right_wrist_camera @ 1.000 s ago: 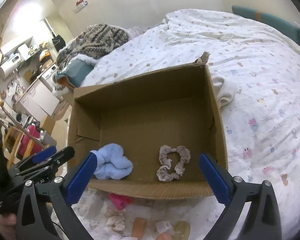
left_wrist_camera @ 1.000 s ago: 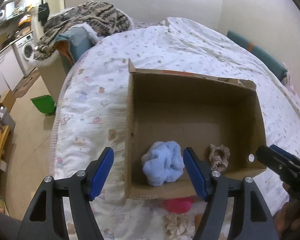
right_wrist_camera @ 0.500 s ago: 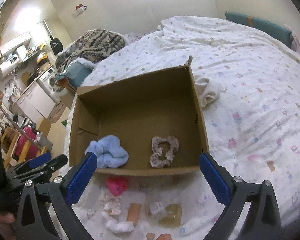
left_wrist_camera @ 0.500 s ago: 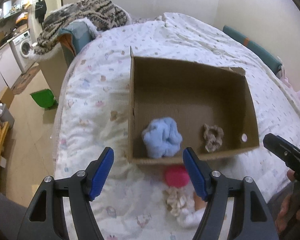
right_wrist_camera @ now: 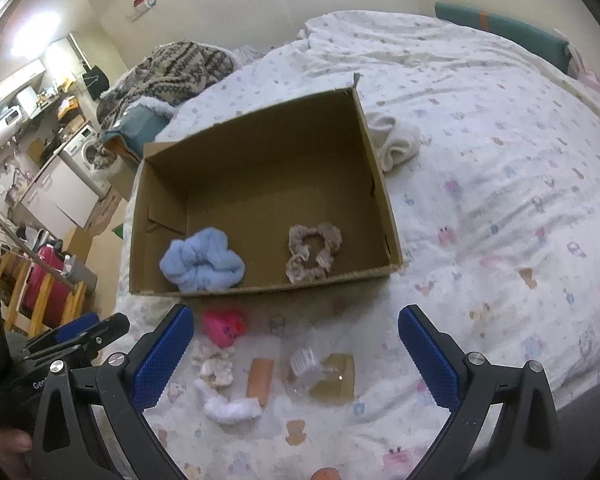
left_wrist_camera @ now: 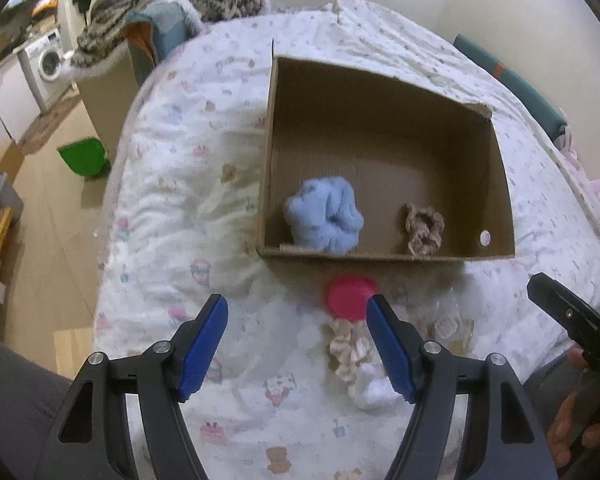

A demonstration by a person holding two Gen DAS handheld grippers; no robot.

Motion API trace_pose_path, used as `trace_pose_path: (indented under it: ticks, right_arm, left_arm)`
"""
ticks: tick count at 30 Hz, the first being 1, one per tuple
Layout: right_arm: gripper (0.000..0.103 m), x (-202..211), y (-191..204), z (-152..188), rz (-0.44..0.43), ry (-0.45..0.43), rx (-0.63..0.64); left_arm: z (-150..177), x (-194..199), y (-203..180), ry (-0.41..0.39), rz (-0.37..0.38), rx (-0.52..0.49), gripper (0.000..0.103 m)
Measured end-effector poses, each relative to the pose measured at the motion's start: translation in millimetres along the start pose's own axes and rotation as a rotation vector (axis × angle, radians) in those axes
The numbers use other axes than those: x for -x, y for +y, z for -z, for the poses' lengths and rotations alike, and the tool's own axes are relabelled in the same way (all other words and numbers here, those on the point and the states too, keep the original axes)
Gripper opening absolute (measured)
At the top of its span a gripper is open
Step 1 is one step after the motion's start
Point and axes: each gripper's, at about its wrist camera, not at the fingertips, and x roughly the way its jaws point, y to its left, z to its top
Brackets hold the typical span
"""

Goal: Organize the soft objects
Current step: 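Lift both tools back toward the remaining items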

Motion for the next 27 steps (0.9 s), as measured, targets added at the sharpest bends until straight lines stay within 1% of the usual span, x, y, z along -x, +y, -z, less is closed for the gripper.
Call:
trace_pose_path:
  ticks: [3,6,13,17,19,22,25,27]
  right_arm:
    - [0.103,-4,-1,3,0.013,0.025,-0.004]
    - [0.103,-14,-3,5,0.051,0.062,-0.003]
    - [0.103,-34,-12,10,0.08,0.147,-0.05]
    - [0.103,-43,-22,13,0.089,0.193,-0.093]
    - [0.103,-46,-29,14,0.08,0.211,-0.132]
    - [0.103,-49,-38,15,0.054,0.229,-0.201]
    - [0.103,-50,-43,15,0.034,0.242,-0.236]
    - [0.103,-51,-43,15,0.037,0.246,-0.235]
  left_arm:
    - [4,-7,0,0.038,0.014,0.013,0.069]
    - [8,-14,-4,0.055,0.001,-0.001,0.069]
    - [15,-31,-8,0.104,-0.011,-0.014,0.069]
    - [15,-44,-4,0.158,0.016,0.026,0.069]
    - [15,-52,-1,0.192,0.03,0.051,0.069]
    - [17,-56,2,0.216,0.057,0.086,0.069]
    - [22,-61,-4,0.241,0.079,0.07,0.069]
    - [28,-70,-15,0.289,0.101,0.031,0.069]
